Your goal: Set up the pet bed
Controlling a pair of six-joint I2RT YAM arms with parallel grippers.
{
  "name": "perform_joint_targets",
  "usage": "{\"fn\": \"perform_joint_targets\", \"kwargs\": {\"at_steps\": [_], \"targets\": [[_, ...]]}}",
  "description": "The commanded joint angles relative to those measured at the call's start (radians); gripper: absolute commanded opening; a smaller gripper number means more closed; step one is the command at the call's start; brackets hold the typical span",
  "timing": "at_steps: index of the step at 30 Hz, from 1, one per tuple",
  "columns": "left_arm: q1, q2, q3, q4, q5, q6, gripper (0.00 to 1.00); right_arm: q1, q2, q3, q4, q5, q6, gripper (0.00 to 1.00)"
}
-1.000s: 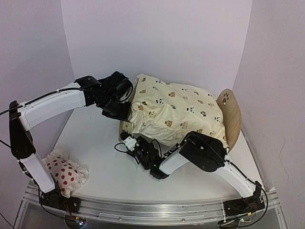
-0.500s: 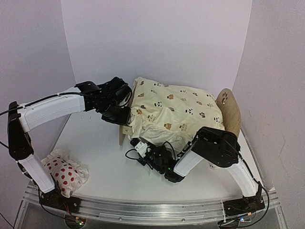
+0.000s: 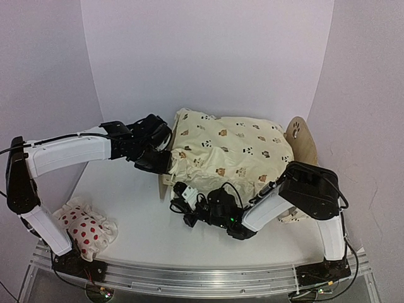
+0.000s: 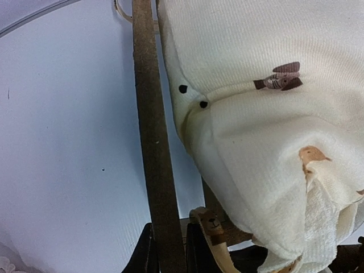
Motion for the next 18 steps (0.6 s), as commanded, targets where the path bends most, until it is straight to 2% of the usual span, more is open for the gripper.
{"fn": "perform_joint_targets", "kwargs": {"at_steps": [1,11,18], "targets": [[-0.020,-0.089,-0.015,0.259,0.018,0.059,0.00,0.015,-0.070,-0.005,-0.091,-0.167,0.142,0.00],[-0.004,-0.081,-0.155,0.423,-0.041,0.105,0.00,0.022,-0.092,0.012,-0.186,-0.350,0.373,0.00],[0.031,-0.066,-0.226,0.523,-0.037,0.130,0.00,0.022,-0.055,0.030,-0.208,-0.413,0.519,0.00]]}}
